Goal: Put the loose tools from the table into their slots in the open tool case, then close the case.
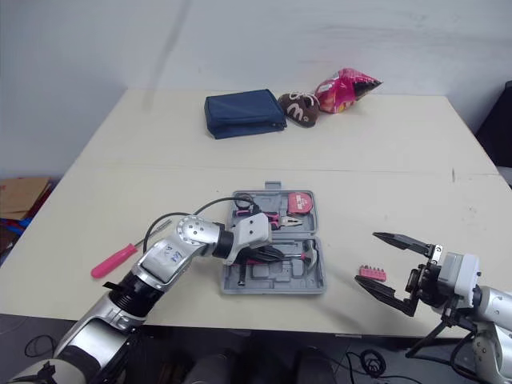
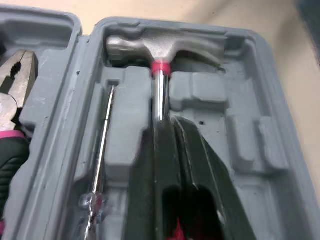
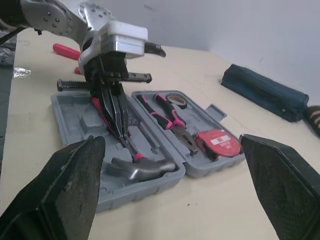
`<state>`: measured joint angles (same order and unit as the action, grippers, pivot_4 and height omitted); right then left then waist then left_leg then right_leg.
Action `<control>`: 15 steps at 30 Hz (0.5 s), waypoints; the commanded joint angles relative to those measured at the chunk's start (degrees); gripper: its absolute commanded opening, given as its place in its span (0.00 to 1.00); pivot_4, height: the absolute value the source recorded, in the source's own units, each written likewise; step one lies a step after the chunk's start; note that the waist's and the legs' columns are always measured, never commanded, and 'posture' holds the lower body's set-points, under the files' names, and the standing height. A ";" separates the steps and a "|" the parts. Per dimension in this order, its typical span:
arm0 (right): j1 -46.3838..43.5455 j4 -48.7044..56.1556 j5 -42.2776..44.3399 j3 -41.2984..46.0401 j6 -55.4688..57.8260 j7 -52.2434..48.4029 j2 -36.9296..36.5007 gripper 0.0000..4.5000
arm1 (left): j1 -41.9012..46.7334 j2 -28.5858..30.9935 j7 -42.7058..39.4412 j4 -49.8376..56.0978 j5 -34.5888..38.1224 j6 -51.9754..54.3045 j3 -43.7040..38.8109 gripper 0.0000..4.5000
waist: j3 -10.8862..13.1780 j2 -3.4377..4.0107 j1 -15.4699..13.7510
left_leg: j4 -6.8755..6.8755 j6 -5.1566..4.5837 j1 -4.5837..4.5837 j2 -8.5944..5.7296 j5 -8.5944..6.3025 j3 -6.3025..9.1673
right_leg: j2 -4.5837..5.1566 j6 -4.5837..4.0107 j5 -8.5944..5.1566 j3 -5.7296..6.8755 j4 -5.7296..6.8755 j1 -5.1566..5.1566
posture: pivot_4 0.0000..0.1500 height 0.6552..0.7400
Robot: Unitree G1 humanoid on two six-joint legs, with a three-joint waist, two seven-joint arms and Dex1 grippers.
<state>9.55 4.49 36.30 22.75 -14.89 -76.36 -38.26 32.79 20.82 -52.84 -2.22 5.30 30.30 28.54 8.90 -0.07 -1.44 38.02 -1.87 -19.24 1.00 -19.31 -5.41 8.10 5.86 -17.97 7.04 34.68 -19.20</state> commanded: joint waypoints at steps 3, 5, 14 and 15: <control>-0.35 0.46 0.16 1.10 -1.20 0.51 0.11 1.00 | -5.40 -1.06 3.23 -12.19 -3.53 8.73 3.25 0.01 | -0.29 0.29 -0.05 | -0.09 -0.02 0.20 0.06 -0.13 0.06 | -0.01 0.03 0.00 0.04 -0.33 0.51 | 1.00 1.00; -0.57 0.31 0.03 1.06 -1.35 0.61 0.19 1.00 | -5.11 -0.41 3.34 -13.10 -5.49 5.90 4.08 0.01 | -0.47 0.36 -0.06 | -0.11 -0.05 0.19 0.06 -0.15 0.12 | -0.01 0.09 0.03 0.04 -0.51 0.55 | 1.00 1.00; -0.30 -1.58 0.47 3.44 -1.65 -0.73 -1.71 1.00 | -3.46 0.58 -3.19 0.81 4.00 -17.11 -9.39 0.01 | 0.11 0.78 0.32 | -0.10 -0.03 -0.26 0.06 -0.07 0.00 | 0.04 0.11 0.11 0.04 -0.52 -0.24 | 1.00 1.00; -0.27 -2.32 0.64 4.19 -1.82 -1.31 -2.42 1.00 | -3.06 0.57 -4.38 2.62 6.35 -20.38 -12.01 0.01 | 0.40 0.74 0.32 | -0.10 0.12 -0.47 0.06 0.13 -0.02 | 0.04 0.08 0.11 0.05 -0.42 -0.50 | 1.00 1.00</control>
<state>9.67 2.53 35.65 23.56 -15.92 -76.77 -39.14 28.79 20.96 -55.07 -3.33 7.68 16.03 21.69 9.30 0.67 -1.12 37.93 -1.75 -19.92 1.06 -18.99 -5.43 8.14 5.92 -17.86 7.12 34.32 -19.92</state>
